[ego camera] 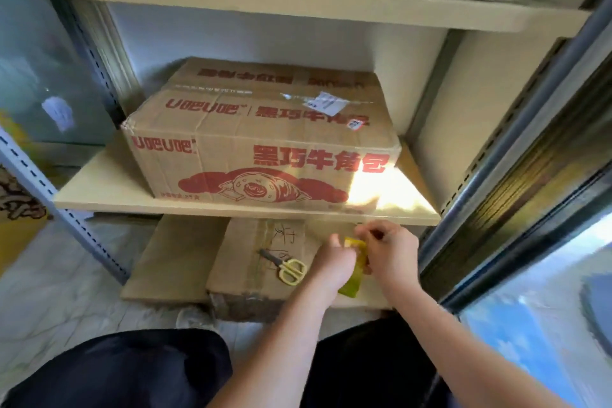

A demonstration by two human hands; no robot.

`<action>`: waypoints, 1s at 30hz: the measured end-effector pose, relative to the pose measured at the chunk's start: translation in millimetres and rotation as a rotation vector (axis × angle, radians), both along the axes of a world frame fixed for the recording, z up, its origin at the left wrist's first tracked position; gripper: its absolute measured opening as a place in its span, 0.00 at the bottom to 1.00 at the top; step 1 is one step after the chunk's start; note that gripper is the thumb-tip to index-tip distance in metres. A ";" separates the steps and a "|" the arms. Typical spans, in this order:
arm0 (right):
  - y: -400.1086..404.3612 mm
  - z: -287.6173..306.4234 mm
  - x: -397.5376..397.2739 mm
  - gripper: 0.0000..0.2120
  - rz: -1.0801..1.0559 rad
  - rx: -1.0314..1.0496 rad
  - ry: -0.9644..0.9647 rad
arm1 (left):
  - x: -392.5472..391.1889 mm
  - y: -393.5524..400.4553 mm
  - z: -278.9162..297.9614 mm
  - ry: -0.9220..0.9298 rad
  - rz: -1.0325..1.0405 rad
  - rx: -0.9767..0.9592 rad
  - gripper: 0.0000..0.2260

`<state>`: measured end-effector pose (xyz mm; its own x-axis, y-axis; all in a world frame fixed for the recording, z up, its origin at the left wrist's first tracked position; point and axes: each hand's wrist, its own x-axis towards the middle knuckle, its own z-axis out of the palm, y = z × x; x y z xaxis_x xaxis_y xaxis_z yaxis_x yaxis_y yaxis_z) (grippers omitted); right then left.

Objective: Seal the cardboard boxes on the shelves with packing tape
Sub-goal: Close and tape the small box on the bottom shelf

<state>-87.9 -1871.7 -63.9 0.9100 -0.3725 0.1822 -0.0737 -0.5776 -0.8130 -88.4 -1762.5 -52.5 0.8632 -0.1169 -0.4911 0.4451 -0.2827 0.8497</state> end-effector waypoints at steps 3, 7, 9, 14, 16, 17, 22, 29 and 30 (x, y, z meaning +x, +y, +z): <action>-36.2 2.0 19.5 0.05 -0.045 -0.088 -0.032 | 24.8 -48.9 -5.1 0.014 0.000 0.034 0.16; -85.7 -3.7 70.2 0.04 -0.067 -0.161 0.054 | 62.7 -101.1 -19.1 0.069 0.010 -0.015 0.17; -102.8 -13.7 90.5 0.04 0.008 -0.293 0.111 | 76.8 -118.3 -25.5 0.133 0.048 -0.087 0.18; -111.8 -28.9 106.7 0.25 -0.075 -0.374 0.200 | 88.2 -134.2 -45.6 0.227 0.093 -0.162 0.16; -118.3 -23.2 111.9 0.44 -0.153 -0.414 0.272 | 85.3 -134.3 -49.2 0.233 0.107 -0.196 0.15; -118.3 -20.6 112.6 0.44 -0.119 -0.476 0.270 | 83.4 -134.0 -52.0 0.215 0.104 -0.199 0.16; -107.4 -31.0 111.1 0.32 -0.011 -0.749 0.367 | 67.0 -107.1 -72.8 0.116 0.072 -0.235 0.27; -12.0 -14.5 12.8 0.07 -0.057 -0.619 -0.022 | 49.9 65.5 -139.0 -0.304 0.151 0.629 0.12; 12.4 -27.5 -0.9 0.06 0.148 -0.698 0.092 | 50.5 93.8 -147.3 -0.309 0.123 0.764 0.13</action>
<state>-88.8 -1859.3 -91.4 0.9651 -0.0687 0.2528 -0.0051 -0.9697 -0.2441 -38.0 -1668.6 -199.8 0.9568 0.2569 -0.1360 0.2893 -0.7955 0.5324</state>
